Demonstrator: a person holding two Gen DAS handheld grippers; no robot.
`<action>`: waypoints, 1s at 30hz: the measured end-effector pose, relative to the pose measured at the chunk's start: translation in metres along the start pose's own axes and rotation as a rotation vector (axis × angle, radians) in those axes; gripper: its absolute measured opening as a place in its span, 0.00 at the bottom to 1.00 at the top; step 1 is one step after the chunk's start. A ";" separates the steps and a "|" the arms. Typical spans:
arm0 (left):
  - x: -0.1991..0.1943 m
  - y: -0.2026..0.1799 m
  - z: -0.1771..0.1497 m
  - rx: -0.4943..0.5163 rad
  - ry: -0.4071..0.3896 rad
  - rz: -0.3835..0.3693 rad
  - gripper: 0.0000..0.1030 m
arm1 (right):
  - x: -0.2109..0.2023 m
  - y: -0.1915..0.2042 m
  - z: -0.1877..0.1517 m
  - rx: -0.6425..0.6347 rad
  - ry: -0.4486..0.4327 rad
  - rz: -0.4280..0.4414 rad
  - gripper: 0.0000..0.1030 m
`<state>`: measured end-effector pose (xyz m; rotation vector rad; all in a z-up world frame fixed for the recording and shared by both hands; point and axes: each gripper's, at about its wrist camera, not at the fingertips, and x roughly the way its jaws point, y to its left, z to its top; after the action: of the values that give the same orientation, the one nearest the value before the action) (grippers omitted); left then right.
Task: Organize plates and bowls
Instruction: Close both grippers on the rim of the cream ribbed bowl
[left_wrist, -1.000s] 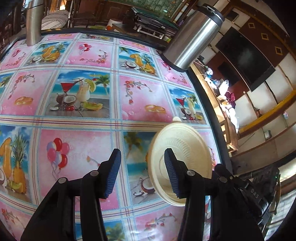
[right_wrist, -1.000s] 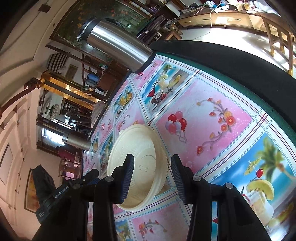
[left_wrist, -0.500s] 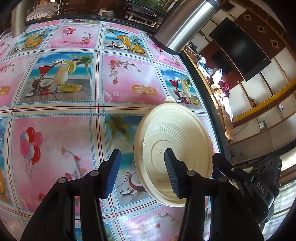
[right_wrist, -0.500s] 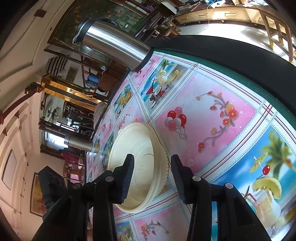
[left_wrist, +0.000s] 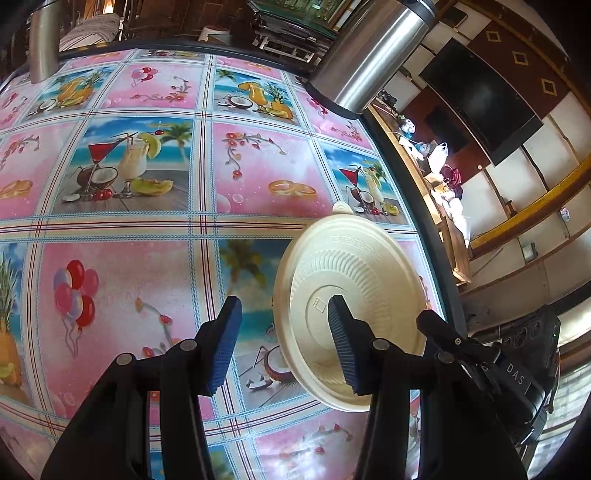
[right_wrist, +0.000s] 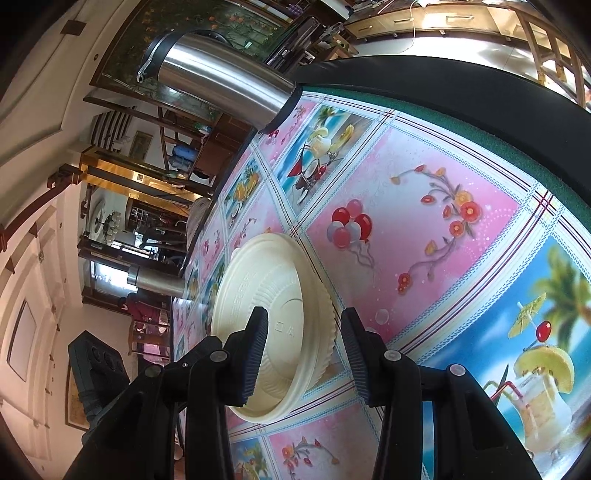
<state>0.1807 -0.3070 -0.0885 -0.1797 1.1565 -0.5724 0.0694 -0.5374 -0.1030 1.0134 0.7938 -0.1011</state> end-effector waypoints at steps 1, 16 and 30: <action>0.001 0.000 0.000 0.003 -0.001 0.003 0.45 | 0.000 0.001 0.000 -0.002 -0.003 0.000 0.43; 0.005 0.003 -0.002 0.005 0.003 0.027 0.45 | 0.002 0.002 -0.001 -0.014 -0.016 -0.014 0.43; 0.007 0.002 -0.003 0.009 0.008 0.024 0.45 | 0.001 0.001 -0.001 -0.017 -0.028 -0.020 0.37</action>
<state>0.1808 -0.3083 -0.0957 -0.1558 1.1621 -0.5574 0.0693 -0.5358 -0.1033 0.9867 0.7782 -0.1253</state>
